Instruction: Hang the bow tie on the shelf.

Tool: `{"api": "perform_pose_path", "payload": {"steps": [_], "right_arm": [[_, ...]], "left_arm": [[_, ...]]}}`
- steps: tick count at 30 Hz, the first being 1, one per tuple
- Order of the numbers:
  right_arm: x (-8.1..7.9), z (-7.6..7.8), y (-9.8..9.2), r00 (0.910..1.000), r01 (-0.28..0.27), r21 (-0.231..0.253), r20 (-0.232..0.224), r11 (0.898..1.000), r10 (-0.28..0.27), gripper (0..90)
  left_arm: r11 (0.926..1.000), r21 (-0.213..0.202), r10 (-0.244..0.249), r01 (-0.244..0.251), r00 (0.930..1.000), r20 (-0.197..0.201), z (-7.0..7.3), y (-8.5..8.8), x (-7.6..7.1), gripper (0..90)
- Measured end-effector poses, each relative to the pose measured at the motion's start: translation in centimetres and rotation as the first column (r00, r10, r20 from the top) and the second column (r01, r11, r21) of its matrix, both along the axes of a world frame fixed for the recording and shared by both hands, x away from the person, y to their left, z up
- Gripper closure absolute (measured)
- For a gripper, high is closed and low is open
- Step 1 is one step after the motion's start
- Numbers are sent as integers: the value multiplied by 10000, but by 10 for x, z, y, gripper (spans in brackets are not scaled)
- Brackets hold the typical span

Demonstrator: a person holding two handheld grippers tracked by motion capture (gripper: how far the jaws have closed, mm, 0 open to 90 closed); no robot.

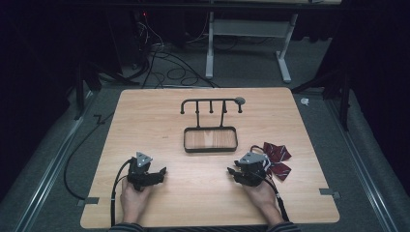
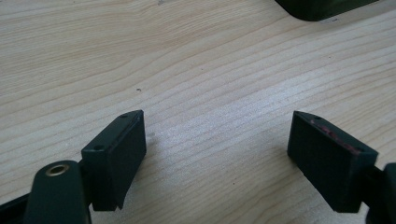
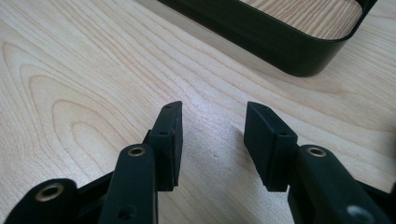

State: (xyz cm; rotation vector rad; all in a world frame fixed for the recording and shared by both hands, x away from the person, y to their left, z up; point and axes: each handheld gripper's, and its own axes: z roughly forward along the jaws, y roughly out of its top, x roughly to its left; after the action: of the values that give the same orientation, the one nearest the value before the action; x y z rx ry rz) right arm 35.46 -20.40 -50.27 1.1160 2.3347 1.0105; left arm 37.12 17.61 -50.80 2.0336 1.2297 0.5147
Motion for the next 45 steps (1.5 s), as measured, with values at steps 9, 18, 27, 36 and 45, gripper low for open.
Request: {"api": "perform_pose_path", "payload": {"steps": [9,18,27,36,45], "right_arm": [[0,0,0,10000,-15,22,-25,10000,15,591],[0,0,0,10000,9,19,-31,10000,-9,593],[0,0,0,10000,24,48,-54,10000,-24,586],[-2,0,2,9998,201,-21,-12,9998,-201,602],[-10,19,-18,9973,670,899,247,9937,-695,686]], "left_arm": [[10000,-1,1,-1,10000,-2,0,0,0,200],[10000,0,1,-1,10000,-5,0,0,0,200],[10000,-8,89,-89,10000,20,0,1,0,204],[10000,-10,88,-88,10000,20,0,1,0,203],[10000,1,78,-78,10000,8,0,1,0,202]]}}
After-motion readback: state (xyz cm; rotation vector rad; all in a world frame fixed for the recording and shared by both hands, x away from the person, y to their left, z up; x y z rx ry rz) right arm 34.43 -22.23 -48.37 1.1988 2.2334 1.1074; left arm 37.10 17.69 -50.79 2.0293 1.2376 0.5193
